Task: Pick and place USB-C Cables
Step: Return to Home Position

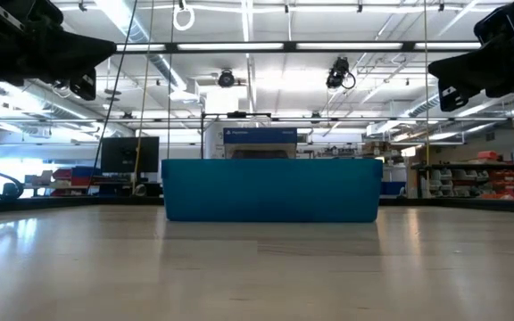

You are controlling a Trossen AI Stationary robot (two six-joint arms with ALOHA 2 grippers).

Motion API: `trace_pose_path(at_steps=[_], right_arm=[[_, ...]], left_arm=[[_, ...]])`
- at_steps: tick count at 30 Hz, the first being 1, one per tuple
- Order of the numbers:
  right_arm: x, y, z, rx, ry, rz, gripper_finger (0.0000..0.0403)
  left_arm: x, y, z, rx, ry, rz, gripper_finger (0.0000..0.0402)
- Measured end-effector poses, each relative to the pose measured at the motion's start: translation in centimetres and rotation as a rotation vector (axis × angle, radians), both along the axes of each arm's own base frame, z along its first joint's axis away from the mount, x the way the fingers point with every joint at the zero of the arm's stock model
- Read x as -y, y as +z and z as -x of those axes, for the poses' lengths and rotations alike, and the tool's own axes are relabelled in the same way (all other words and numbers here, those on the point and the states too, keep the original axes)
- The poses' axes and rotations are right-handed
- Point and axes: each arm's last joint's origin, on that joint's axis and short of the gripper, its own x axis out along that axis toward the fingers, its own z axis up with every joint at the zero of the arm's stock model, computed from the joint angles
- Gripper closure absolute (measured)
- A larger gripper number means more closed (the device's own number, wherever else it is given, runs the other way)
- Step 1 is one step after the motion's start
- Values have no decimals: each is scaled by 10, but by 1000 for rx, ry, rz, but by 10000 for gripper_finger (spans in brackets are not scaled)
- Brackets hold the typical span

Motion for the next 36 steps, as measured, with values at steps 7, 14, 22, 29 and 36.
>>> trace_pose_path(at_steps=[7,14,22,29,36], right_arm=[[0,0,0,0,12,-13,400],[0,-1,-1,-16,3,-34,400],[1,-2,-1,-30,-47,-37,398],[1,-2,-1,-30,-47,-42,388],[1,-2,-1,-30,-47,-42,389]], left_arm=[[-9,0,0,1,14,27,397],[-12,-2,-1,-14,27,61,395],[-12,-4,-1,-38,26,50,383],[-12,-4,-1,-39,27,50,386],[-12,-4,-1,-39,27,50,382]])
